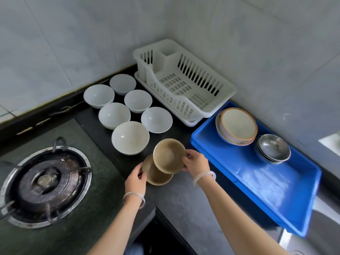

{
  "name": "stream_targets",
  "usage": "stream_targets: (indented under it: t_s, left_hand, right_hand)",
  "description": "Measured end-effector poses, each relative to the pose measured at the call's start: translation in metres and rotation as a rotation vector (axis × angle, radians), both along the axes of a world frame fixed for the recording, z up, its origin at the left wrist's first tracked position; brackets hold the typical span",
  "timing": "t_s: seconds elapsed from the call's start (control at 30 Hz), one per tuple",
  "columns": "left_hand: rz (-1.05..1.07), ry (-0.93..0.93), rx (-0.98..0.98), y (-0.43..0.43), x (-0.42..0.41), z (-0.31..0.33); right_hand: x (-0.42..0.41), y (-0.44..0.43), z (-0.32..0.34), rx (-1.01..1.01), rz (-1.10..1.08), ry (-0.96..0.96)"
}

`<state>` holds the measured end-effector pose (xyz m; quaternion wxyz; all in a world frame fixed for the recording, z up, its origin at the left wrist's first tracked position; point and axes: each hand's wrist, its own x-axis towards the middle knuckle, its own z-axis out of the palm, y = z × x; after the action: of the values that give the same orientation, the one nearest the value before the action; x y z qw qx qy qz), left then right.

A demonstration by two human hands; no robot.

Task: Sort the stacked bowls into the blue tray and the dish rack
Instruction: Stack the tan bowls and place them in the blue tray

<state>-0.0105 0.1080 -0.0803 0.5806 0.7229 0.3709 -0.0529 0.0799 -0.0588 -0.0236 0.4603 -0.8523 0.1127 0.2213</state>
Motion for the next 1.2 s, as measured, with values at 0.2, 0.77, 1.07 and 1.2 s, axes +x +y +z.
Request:
stream_targets:
  t_s: [0.2,0.77,1.07,1.2]
  left_hand:
    - [0.127,-0.003,-0.145,0.001,0.003,-0.001]
    - [-0.008,0.034,-0.028,0.003,0.009,-0.002]
    - [-0.181,-0.122,-0.021,-0.044,0.053,0.05]
    - [-0.284,-0.184,-0.097,-0.098,0.075,0.072]
  right_hand:
    - [-0.016,0.018,-0.006,-0.125,0.084,-0.007]
    - [-0.023,0.02,-0.029,0.167,-0.118,0.311]
    - [-0.016,-0.04,0.003,0.286,-0.357,0.055]
    - [-0.017,-0.095,0.024,0.409,-0.474,-0.009]
